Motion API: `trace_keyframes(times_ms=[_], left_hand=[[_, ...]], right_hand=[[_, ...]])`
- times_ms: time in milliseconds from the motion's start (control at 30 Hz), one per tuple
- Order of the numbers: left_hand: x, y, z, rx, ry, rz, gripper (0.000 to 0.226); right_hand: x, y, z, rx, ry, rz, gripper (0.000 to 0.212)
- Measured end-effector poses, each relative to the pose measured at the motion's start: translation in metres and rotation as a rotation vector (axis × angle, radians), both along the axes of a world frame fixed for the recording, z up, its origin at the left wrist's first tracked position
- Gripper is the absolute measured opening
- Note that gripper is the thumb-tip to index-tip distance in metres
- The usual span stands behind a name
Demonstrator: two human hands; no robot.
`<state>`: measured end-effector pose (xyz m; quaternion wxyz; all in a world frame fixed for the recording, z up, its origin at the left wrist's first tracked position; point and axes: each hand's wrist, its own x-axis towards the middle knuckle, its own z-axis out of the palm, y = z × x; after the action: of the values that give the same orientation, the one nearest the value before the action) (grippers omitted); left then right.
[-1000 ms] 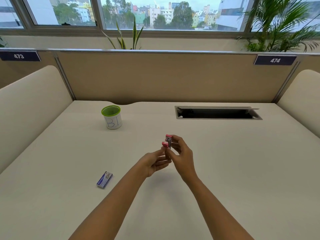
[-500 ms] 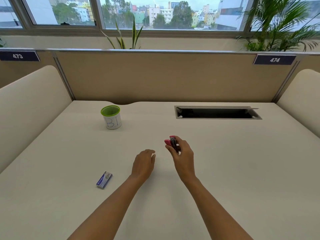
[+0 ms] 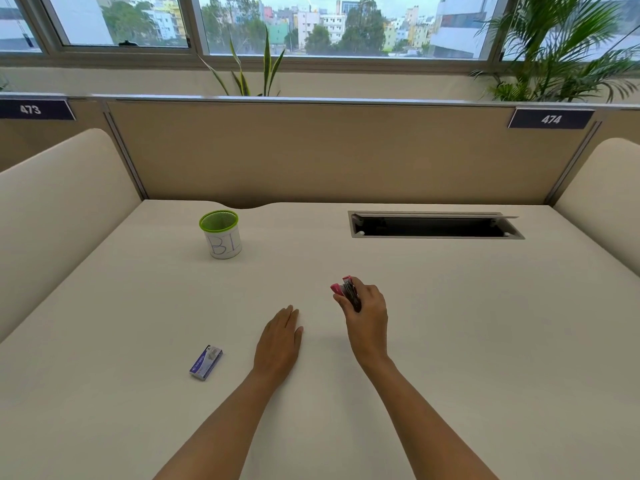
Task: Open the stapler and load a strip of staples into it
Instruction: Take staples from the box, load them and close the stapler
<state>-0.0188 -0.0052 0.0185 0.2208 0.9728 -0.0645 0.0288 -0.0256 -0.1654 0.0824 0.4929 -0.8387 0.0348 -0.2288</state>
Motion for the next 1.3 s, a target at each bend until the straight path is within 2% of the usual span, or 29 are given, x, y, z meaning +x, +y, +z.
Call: trace_keyframes(times_ms=[67,200,367,567,767,1300], left_hand=[[0.001,0.001,-0.003,0.002,-0.008,0.001,0.081],[0.000,0.001,-0.004,-0.027,-0.004,0.012,0.081],[-0.003,0.000,-0.003,-0.050,0.019,0.017,0.057],[-0.001,0.001,-0.005,-0.066,-0.002,0.017,0.047],[-0.001,0.001,-0.006,-0.086,-0.018,0.020,0.046],[0.000,0.001,-0.007,-0.128,-0.098,0.047,0.043]], right_hand=[[0.001,-0.001,-0.001,-0.005,0.006,-0.011,0.034],[0.002,0.000,-0.003,0.013,0.005,-0.024,0.033],[0.001,0.000,-0.009,0.047,-0.007,-0.035,0.030],[0.007,0.000,-0.010,0.121,0.032,-0.013,0.040],[0.018,-0.005,-0.011,0.158,0.149,-0.077,0.044],[0.081,-0.012,-0.036,-0.109,0.390,-0.248,0.037]])
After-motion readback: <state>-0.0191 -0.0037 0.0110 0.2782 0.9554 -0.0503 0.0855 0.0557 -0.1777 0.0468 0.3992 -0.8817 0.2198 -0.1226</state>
